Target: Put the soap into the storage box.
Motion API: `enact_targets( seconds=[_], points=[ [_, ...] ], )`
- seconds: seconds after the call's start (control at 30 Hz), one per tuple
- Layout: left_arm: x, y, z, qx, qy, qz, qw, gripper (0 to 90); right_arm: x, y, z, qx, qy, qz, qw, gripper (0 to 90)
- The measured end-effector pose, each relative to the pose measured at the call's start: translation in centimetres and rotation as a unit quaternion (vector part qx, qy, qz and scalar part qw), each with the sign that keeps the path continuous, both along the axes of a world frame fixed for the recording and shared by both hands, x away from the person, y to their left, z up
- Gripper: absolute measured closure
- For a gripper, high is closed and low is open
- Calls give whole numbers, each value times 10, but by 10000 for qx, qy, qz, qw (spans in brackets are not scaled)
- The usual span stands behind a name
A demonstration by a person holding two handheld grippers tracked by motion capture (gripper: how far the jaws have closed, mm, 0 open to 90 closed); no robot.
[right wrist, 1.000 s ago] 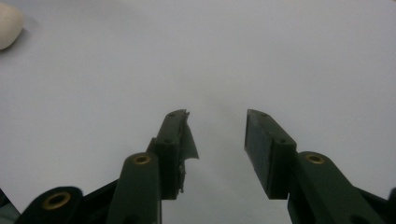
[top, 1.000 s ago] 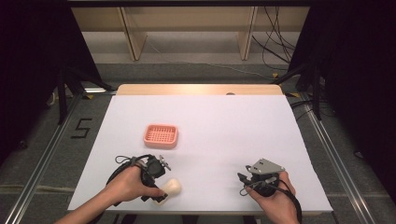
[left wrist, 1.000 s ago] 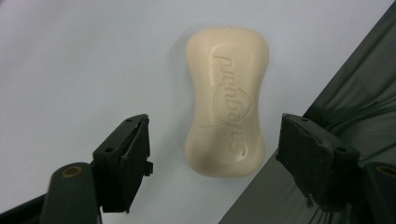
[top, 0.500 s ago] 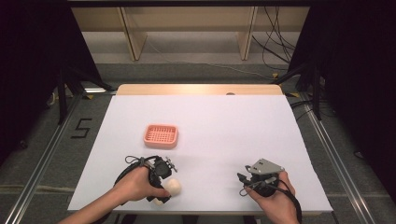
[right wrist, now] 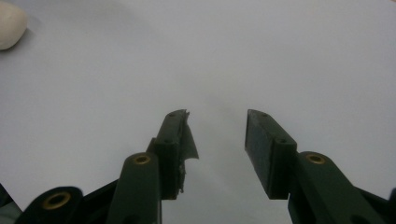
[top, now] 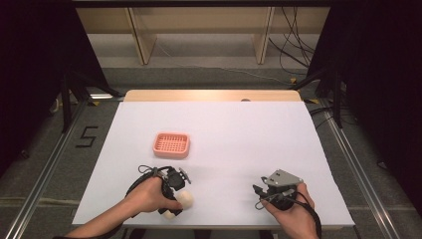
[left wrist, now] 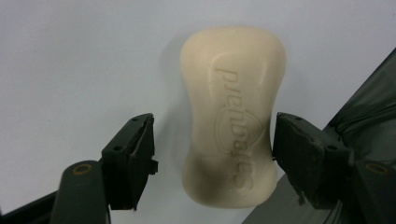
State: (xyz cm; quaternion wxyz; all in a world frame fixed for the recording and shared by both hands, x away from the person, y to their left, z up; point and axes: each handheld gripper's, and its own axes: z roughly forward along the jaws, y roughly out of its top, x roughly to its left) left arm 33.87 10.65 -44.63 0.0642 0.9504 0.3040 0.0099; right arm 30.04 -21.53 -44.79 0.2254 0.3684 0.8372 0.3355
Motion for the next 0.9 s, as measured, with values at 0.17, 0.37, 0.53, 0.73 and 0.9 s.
enact_targets(
  seconds=[0.17,0.37,0.53,0.73,0.9],
  points=[
    [1,-2,-2,57,57,-17,10000,300,0,0,0,0,-7,6,10000,593],
    [3,-5,-7,70,89,11,9999,312,0,0,0,4,-8,7,10000,593],
    [3,-6,-9,89,67,-53,9999,335,0,1,-1,11,-6,-6,10000,592],
    [2,-7,-11,133,144,-24,9998,357,0,1,0,-3,15,1,10000,592],
    [1,-8,-14,190,170,-84,9996,385,0,0,0,-15,13,5,10000,592]
  ],
)
